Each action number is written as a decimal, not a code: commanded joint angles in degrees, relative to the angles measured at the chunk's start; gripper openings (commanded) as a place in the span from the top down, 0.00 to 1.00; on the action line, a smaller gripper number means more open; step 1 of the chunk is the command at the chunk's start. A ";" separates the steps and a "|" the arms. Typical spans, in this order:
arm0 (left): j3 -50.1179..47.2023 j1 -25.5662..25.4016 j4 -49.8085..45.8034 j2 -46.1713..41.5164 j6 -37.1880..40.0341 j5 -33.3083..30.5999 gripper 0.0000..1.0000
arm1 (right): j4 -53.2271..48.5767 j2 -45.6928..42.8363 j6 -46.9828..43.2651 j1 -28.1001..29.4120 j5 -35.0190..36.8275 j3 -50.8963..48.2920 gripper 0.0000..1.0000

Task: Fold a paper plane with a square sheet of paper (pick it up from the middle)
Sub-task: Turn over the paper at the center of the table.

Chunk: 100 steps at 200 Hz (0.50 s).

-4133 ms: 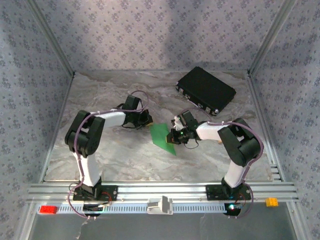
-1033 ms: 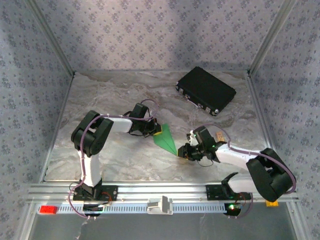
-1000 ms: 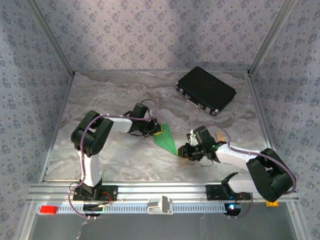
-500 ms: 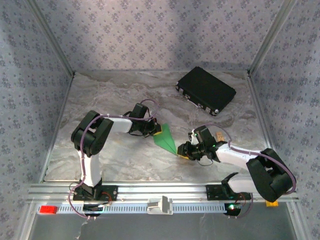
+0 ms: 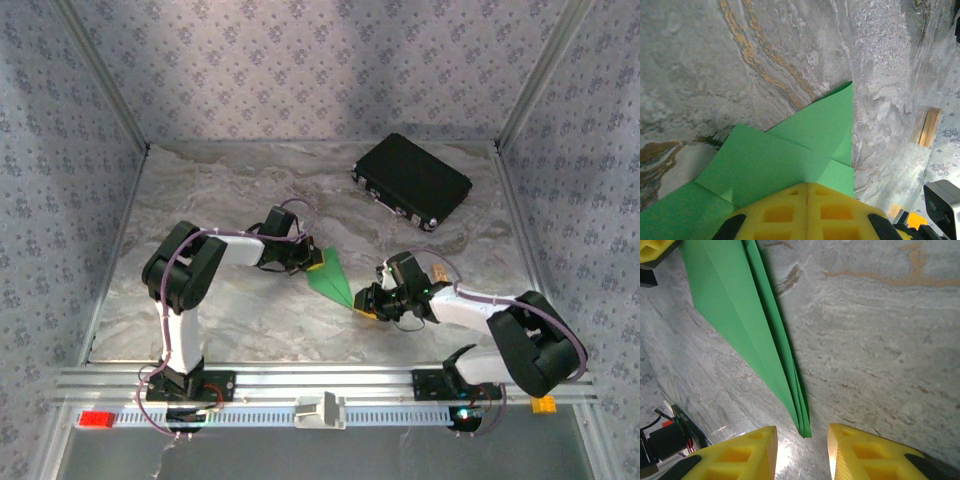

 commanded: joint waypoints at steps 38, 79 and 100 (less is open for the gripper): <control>-1.23 0.54 -3.39 1.15 0.00 -3.60 1.00 | 3.48 0.73 1.99 -0.38 -2.26 0.17 0.65; -1.38 0.58 -3.41 0.99 -0.07 -3.59 1.00 | 3.33 1.64 2.06 -0.33 -2.28 0.49 0.65; -1.38 0.54 -3.29 0.99 -0.18 -3.48 1.00 | 2.96 2.43 1.89 -0.33 -2.23 0.52 0.65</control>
